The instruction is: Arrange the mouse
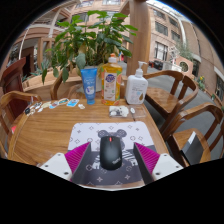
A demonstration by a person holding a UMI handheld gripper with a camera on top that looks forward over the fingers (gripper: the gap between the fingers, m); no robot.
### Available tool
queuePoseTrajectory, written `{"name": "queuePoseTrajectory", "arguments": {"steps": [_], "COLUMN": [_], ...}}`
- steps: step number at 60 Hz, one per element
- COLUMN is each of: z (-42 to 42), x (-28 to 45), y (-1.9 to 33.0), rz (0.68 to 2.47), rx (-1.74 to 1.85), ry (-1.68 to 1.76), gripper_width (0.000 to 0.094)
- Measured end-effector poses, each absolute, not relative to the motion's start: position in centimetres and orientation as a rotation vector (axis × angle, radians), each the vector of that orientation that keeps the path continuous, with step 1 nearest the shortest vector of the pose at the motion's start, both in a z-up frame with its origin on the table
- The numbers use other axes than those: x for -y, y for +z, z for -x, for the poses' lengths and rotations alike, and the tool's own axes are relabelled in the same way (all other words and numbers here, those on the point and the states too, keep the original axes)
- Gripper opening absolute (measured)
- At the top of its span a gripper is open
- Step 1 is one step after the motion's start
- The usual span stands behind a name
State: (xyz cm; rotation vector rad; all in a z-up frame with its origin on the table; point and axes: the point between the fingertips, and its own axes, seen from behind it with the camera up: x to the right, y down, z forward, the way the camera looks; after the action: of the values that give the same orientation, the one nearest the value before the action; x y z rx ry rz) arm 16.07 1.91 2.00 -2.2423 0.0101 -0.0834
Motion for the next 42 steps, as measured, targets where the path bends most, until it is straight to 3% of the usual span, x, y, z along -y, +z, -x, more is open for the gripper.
{"name": "queuePoseTrajectory", "arguments": {"steps": [24,42], "z": [-16.2,-15.0], "x": [12.3,23.8], "y": [11.2,13.1], "rz": [2.145,2.125], "rx": [-0.005,0.02], "ry": [-0.166,-0.204], "gripper_width": [0.085,0.0853]}}
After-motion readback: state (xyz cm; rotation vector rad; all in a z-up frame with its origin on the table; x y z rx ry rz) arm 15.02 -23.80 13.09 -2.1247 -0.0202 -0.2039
